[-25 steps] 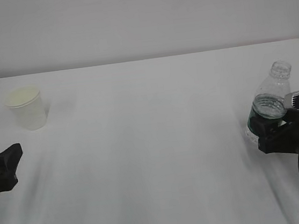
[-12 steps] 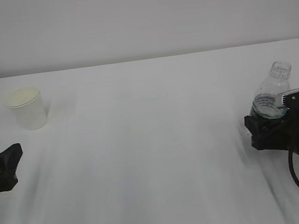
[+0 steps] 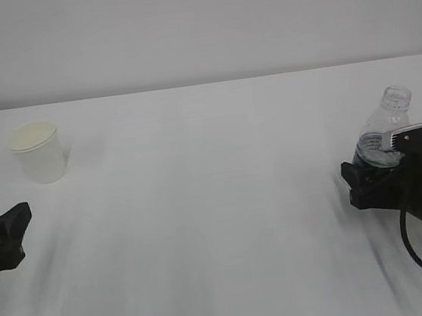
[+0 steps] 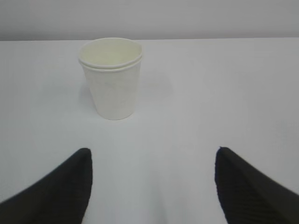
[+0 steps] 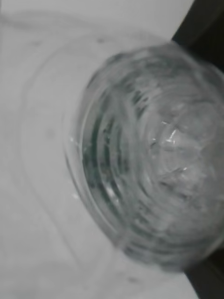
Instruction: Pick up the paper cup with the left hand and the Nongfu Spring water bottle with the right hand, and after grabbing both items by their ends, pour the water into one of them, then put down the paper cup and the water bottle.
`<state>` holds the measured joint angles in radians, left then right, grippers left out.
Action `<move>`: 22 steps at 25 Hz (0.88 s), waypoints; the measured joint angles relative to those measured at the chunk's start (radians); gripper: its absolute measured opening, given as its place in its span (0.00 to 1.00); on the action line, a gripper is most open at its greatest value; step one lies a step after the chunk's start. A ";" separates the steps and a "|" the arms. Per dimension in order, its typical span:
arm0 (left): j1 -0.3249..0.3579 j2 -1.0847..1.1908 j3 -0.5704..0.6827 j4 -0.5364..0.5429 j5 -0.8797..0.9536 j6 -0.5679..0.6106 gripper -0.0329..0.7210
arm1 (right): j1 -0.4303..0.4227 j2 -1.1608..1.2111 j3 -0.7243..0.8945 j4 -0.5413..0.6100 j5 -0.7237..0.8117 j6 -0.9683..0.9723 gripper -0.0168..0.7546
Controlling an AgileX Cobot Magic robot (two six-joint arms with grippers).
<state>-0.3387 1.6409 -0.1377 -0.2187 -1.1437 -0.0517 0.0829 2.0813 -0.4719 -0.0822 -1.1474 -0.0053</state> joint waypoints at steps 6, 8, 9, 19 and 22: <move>0.000 0.000 0.000 0.000 0.000 0.000 0.82 | 0.000 0.000 -0.004 0.000 0.000 0.000 0.68; 0.000 0.000 0.000 0.000 0.000 0.002 0.82 | 0.000 0.000 -0.004 -0.004 0.000 0.000 0.63; 0.000 0.000 0.000 0.000 0.000 0.004 0.82 | 0.000 0.000 -0.004 -0.006 0.000 0.000 0.62; 0.000 0.000 0.000 0.000 0.000 0.005 0.82 | 0.000 0.000 -0.004 -0.028 -0.002 0.000 0.59; 0.000 0.000 0.000 0.000 0.000 0.006 0.82 | 0.000 0.000 -0.004 -0.033 -0.002 0.000 0.59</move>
<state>-0.3387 1.6409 -0.1377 -0.2187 -1.1437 -0.0459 0.0829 2.0813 -0.4760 -0.1156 -1.1492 -0.0053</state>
